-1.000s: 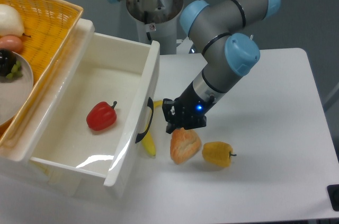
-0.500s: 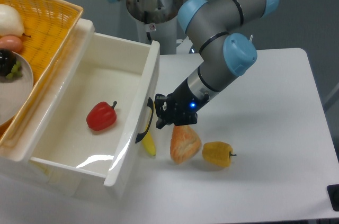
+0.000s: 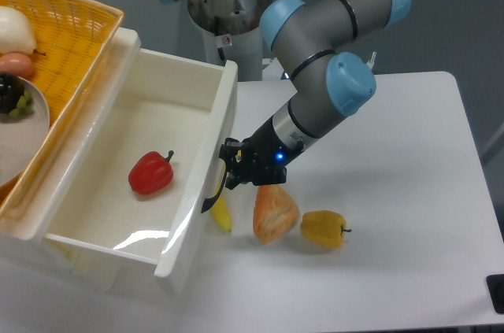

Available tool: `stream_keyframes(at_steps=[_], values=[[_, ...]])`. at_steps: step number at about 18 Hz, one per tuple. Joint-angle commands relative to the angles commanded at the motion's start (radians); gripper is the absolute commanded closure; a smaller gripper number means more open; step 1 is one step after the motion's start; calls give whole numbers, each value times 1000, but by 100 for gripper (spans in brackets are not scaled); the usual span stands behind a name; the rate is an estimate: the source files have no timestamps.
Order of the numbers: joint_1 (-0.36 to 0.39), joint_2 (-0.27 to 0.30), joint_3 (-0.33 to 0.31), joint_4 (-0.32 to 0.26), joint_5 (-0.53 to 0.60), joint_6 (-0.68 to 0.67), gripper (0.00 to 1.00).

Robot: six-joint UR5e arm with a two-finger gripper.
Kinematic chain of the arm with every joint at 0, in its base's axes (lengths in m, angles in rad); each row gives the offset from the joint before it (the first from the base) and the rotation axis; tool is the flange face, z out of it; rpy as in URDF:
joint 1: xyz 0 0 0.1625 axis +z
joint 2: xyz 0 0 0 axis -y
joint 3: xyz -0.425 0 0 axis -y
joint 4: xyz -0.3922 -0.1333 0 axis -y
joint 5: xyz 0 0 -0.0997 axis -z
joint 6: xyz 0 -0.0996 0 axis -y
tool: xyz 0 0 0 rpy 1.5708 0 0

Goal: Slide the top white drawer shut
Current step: 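Lower the gripper and bring it against the drawer front beside the handle, then push the drawer front with the gripper into the cabinet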

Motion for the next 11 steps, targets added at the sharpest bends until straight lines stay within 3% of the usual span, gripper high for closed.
stream_keyframes(at_steps=[11], values=[[-18,15,-3,-21,0,-2,100]])
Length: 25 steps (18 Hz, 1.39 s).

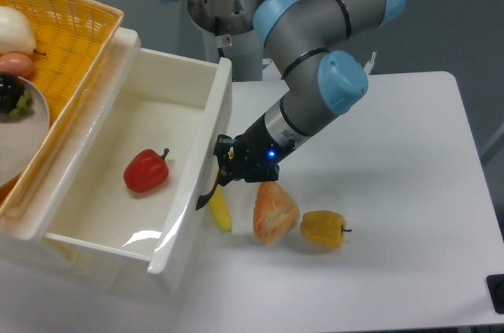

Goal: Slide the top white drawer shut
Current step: 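Push the drawer front with the gripper into the cabinet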

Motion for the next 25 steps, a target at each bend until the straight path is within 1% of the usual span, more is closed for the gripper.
stream_keyframes(at_steps=[5,23,25], values=[[-11,9,-2,-21,0,0,100],[-52,26,-12,-25,-17,-14,100],[-61,28,-12,-34,-18,-14,100]])
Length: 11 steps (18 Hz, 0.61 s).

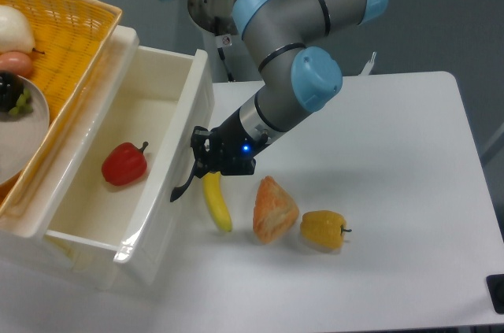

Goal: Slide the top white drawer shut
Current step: 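Push the drawer front with the gripper into the cabinet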

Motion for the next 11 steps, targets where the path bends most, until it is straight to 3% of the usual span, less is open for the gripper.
stream_keyframes(at_steps=[11], values=[[-35,0,-3,0,-8,0,100]])
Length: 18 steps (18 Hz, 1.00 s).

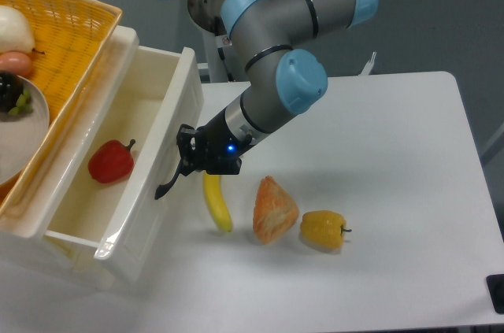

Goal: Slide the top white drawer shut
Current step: 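Push the drawer front with the gripper into the cabinet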

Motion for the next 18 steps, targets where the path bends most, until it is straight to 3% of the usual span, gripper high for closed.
stream_keyframes(at_steps=[18], values=[[-57,5,0,6,-44,-18,100]])
